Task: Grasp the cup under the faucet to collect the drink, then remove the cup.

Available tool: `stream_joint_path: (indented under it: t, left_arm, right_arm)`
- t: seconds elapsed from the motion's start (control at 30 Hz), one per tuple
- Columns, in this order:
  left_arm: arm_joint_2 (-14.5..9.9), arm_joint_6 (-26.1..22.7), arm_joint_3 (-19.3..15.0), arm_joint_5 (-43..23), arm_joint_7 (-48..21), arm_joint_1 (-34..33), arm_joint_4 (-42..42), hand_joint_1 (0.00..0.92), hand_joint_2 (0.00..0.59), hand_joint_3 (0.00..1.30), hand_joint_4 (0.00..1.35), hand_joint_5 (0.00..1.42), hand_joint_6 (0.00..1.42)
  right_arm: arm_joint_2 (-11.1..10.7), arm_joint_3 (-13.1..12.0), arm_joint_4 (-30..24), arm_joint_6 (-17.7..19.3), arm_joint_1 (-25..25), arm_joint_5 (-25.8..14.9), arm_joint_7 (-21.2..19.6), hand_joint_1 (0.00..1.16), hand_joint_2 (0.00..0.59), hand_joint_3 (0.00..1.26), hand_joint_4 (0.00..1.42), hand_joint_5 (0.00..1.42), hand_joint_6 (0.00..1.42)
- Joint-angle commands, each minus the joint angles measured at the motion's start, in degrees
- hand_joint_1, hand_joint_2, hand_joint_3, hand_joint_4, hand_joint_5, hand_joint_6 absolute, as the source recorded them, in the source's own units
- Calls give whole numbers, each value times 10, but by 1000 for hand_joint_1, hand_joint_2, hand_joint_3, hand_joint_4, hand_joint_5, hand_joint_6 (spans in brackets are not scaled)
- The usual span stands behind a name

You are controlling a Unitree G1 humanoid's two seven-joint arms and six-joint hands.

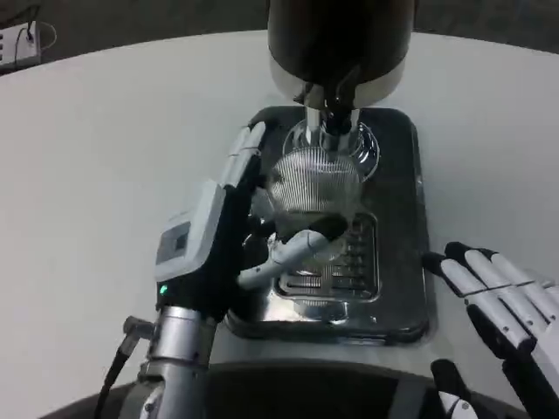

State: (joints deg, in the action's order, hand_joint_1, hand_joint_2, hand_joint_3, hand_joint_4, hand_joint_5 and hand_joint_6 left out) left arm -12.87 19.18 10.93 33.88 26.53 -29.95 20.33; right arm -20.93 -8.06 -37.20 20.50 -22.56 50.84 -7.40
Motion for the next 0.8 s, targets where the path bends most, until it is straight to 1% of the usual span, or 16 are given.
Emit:
stream_joint_path:
  t: [0.03, 0.17, 0.23, 0.27, 0.3, 0.33, 0.4, 0.5, 0.6, 0.73, 0.8]
  left_arm:
    - [8, 0, -28, -31, -6, 58, -83, 0, 97, 95, 0, 344, 329]
    - [19, -8, -42, -50, -27, 115, -179, 0, 119, 88, 0, 251, 202]
    - [23, -12, -44, -55, -41, 133, -219, 0, 133, 51, 0, 182, 128]
    - [24, -15, -44, -59, -51, 139, -238, 0, 140, 23, 0, 143, 81]
    - [25, -17, -42, -72, -73, 145, -267, 0, 164, 5, 0, 111, 46]
    - [26, -19, -40, -81, -89, 148, -287, 0, 162, 1, 0, 68, 9]
    - [26, -27, -36, -101, -128, 149, -328, 0, 154, 0, 0, 8, 0]
    - [32, -50, -32, -119, -171, 140, -382, 0, 147, 0, 0, 0, 0]
    - [42, -79, -29, -135, -208, 126, -424, 0, 123, 0, 0, 0, 0]
    - [56, -108, -25, -157, -247, 92, -456, 0, 118, 0, 0, 0, 0]
    - [57, -120, -22, -163, -268, 69, -462, 0, 121, 0, 0, 0, 0]
  right_arm:
    - [-1, 2, -4, 5, -6, -3, 8, 340, 554, 117, 74, 98, 197]
    - [-2, 6, -2, 7, -9, -2, 10, 341, 554, 117, 74, 98, 204]
    - [-2, 7, -1, 8, -12, -1, 10, 342, 554, 117, 74, 98, 205]
    - [-2, 8, 0, 9, -13, -1, 10, 342, 554, 117, 74, 98, 206]
    - [-2, 8, 0, 9, -15, -1, 10, 342, 554, 117, 74, 98, 207]
    - [-2, 9, -1, 10, -18, -1, 10, 342, 554, 117, 74, 98, 207]
    - [-2, 9, -3, 12, -22, -1, 9, 343, 554, 117, 74, 99, 208]
    - [-2, 7, -5, 14, -27, -3, 9, 343, 554, 117, 74, 104, 209]
    - [-3, 6, -7, 16, -30, -5, 9, 344, 554, 117, 74, 106, 210]
    - [-4, 4, -9, 20, -36, -9, 10, 345, 554, 117, 74, 108, 210]
    - [-4, 4, -10, 22, -38, -10, 10, 345, 554, 117, 74, 108, 210]
